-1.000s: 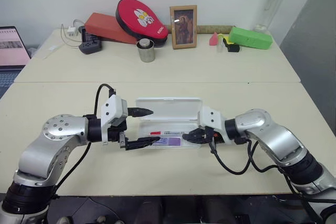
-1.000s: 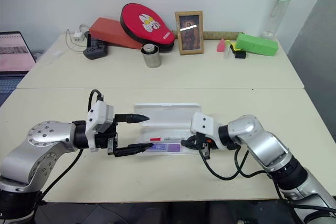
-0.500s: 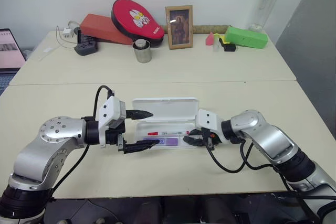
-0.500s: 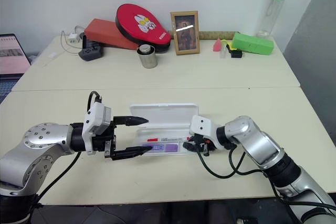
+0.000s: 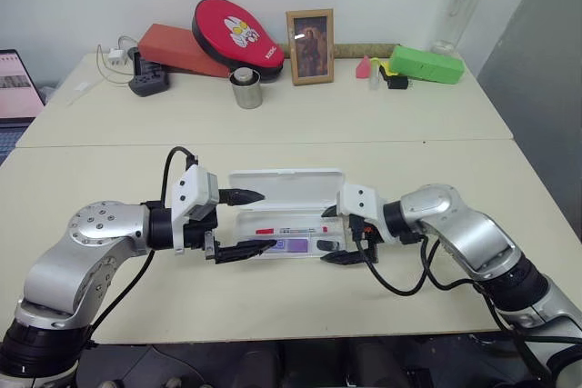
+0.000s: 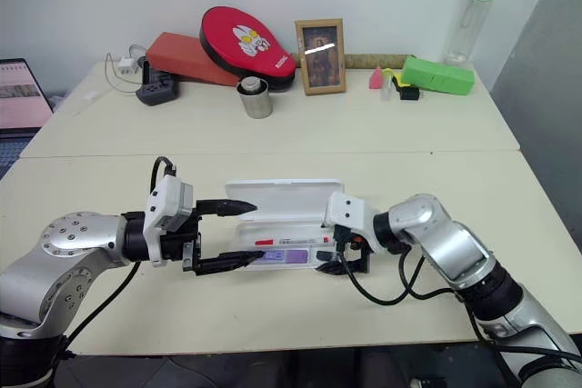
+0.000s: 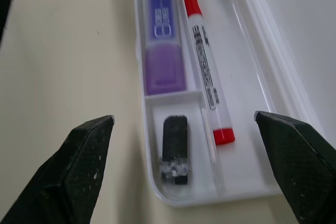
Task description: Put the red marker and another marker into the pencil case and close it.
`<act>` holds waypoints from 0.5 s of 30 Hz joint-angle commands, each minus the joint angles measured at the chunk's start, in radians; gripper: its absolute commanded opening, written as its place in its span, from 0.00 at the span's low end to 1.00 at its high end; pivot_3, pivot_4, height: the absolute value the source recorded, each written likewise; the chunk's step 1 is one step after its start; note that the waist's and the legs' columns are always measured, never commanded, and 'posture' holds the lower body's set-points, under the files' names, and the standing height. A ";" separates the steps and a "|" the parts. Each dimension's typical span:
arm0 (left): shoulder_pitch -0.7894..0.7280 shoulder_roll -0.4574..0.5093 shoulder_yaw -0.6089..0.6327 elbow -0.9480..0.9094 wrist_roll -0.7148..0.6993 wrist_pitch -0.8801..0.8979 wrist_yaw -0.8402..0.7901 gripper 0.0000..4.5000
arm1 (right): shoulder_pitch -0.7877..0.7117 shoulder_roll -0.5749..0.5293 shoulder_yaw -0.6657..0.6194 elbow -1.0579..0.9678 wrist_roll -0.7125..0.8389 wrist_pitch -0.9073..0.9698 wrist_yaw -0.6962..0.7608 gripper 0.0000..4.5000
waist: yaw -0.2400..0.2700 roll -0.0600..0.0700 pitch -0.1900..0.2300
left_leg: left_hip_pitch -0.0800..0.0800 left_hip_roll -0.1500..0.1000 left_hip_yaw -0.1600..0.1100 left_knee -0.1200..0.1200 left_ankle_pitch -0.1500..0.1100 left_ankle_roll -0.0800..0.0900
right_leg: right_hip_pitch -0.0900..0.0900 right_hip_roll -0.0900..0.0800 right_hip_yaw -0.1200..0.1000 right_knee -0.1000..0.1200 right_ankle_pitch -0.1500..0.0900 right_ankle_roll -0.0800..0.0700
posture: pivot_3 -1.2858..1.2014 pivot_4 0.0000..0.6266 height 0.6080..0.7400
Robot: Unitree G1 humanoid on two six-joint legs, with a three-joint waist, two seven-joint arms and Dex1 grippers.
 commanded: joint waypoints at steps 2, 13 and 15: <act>0.041 0.021 0.097 -0.042 -0.050 0.021 0.017 1.00 | -0.074 -0.004 -0.199 -0.125 0.220 0.033 0.083 0.98 | -0.002 0.000 0.000 | 0.000 0.000 0.000 0.000 0.000 0.000 | 0.000 0.000 0.000 0.000 0.000 0.000 | 0.52 0.24 1.00; 0.085 0.054 0.379 0.006 -0.178 0.094 0.063 1.00 | -0.441 0.120 -0.157 0.493 0.031 -0.159 -0.044 0.80 | -0.014 0.000 0.001 | 0.003 0.001 0.003 -0.001 0.000 0.000 | 0.000 0.000 0.001 0.001 0.001 -0.002 | 0.52 0.24 1.00; 0.095 0.055 0.424 0.011 -0.200 0.107 0.071 1.00 | -0.493 0.166 -0.145 0.620 -0.011 -0.217 -0.051 0.69 | -0.011 0.000 0.001 | 0.002 0.001 0.003 -0.002 0.000 0.000 | 0.000 0.000 0.001 0.000 0.001 -0.002 | 0.52 0.24 1.00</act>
